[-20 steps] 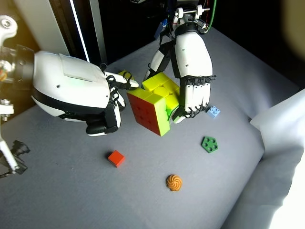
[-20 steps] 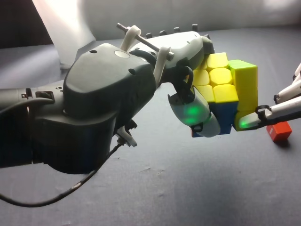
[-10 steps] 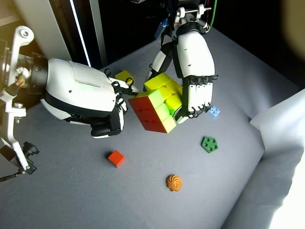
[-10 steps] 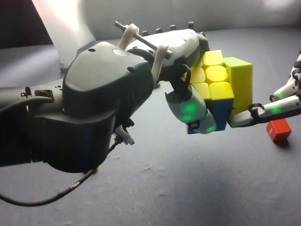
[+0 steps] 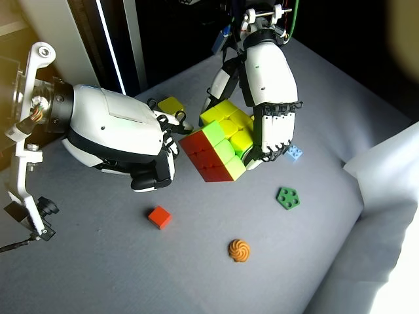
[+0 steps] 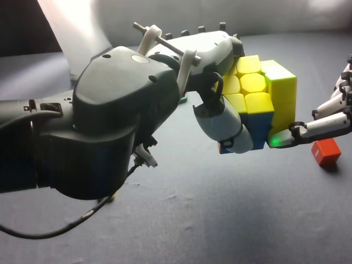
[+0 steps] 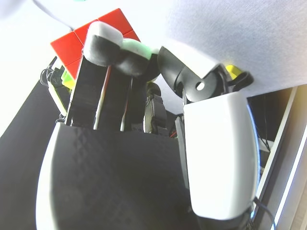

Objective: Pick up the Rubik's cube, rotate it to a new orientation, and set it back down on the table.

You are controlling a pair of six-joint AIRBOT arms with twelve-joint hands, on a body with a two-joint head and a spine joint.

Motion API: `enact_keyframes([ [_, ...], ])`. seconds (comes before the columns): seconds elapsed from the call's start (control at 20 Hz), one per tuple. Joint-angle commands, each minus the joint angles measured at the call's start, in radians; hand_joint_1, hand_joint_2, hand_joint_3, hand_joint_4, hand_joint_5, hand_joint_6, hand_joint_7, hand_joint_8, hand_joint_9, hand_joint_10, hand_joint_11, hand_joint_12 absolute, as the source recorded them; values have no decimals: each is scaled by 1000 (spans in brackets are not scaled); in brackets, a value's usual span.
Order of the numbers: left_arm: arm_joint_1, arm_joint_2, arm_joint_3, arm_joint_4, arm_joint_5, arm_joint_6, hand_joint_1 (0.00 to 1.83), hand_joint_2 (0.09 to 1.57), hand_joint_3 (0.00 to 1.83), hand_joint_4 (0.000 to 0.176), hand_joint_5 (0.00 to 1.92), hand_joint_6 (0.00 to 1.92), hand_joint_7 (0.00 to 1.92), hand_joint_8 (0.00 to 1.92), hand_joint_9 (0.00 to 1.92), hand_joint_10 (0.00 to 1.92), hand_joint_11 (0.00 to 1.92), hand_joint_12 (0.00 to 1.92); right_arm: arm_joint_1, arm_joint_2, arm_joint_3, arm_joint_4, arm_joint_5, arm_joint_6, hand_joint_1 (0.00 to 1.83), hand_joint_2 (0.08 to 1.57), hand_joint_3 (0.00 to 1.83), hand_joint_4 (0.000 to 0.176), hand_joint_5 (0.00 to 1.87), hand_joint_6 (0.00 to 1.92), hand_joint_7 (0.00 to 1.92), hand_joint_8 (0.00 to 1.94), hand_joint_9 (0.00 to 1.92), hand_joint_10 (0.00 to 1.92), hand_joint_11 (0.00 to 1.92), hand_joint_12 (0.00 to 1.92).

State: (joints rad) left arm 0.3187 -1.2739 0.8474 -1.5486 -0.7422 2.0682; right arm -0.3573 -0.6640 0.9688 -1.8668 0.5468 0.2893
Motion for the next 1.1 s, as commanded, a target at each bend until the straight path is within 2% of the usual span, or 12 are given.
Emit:
enact_keyframes([
  [0.0, -21, -2, -4, 71, 24, -26, 1311, 1214, 0, 0, 833, 1116, 793, 1327, 634, 1535, 365, 1640, 3, -6, 0, 37, -56, -15, 1311, 1073, 543, 176, 18, 0, 613, 1765, 953, 1921, 988, 1921],
  [0.2, -21, -2, -4, 71, 26, -26, 1178, 1217, 0, 0, 840, 1101, 766, 1453, 634, 1210, 362, 1608, -3, -8, 1, 38, -63, -19, 1315, 1044, 593, 176, 16, 4, 624, 1767, 956, 1921, 991, 1921],
  [0.25, -21, -2, -4, 71, 26, -26, 1304, 1218, 2, 0, 819, 1160, 783, 1343, 634, 1493, 360, 1575, -4, -9, 2, 38, -63, -20, 1316, 1043, 595, 176, 29, 6, 625, 1766, 956, 1921, 980, 1921],
  [0.35, -21, -2, -4, 71, 26, -26, 1334, 1222, 1, 0, 829, 1132, 776, 1346, 617, 1582, 342, 1600, -6, -11, 3, 38, -69, -20, 1318, 1021, 649, 176, 52, 3, 629, 1784, 973, 1921, 982, 1921],
  [0.55, -23, -2, -2, 71, 26, -26, 1326, 1238, 2, 0, 759, 1339, 766, 1319, 607, 1564, 333, 1575, -11, -20, 14, 39, -74, -20, 1317, 1013, 665, 176, 28, 2, 632, 1788, 1008, 1921, 1046, 1921],
  [0.6, -24, -2, -2, 71, 26, -26, 1191, 1231, 0, 0, 807, 1274, 744, 1365, 606, 1265, 318, 1571, -14, -24, 19, 40, -78, -20, 1319, 997, 694, 176, 17, 1, 640, 1792, 1025, 1921, 1058, 1921],
  [0.75, -26, -2, -2, 71, 26, -24, 1323, 1246, 2, 0, 755, 1329, 753, 1352, 581, 1596, 290, 1576, -27, -40, 35, 51, -90, -20, 1323, 974, 731, 176, 0, 0, 652, 1793, 1034, 1921, 1059, 1921],
  [0.85, -26, -2, -2, 71, 26, -24, 1330, 1230, 0, 0, 797, 1247, 770, 1316, 612, 1577, 327, 1579, -28, -43, 35, 51, -92, -21, 1322, 1004, 659, 176, 30, 1, 647, 1761, 1008, 1921, 1037, 1921],
  [0.9, -26, -2, -2, 71, 26, -24, 1190, 1242, 0, 0, 805, 1203, 713, 1477, 564, 1355, 301, 1609, -28, -45, 35, 51, -92, -21, 1316, 1018, 657, 176, 18, 4, 628, 1790, 998, 1921, 1024, 1921],
  [0.95, -26, -2, -2, 71, 26, -24, 1301, 1234, 0, 0, 800, 1237, 743, 1361, 606, 1535, 320, 1596, -28, -46, 35, 51, -92, -21, 1316, 1020, 654, 176, 18, 5, 625, 1794, 996, 1921, 1022, 1921],
  [1.0, -26, -2, -2, 71, 26, -24, 1188, 1232, 0, 0, 809, 1321, 738, 1318, 613, 1225, 334, 1527, -28, -47, 35, 51, -95, -21, 1319, 1030, 608, 176, 33, 3, 636, 1753, 976, 1921, 993, 1921],
  [1.05, -25, -2, -2, 71, 26, -24, 1301, 1228, 1, 0, 802, 1318, 762, 1289, 619, 1461, 359, 1508, -28, -48, 35, 51, -97, -22, 1319, 1032, 595, 176, 32, 3, 640, 1742, 959, 1921, 959, 1921],
])
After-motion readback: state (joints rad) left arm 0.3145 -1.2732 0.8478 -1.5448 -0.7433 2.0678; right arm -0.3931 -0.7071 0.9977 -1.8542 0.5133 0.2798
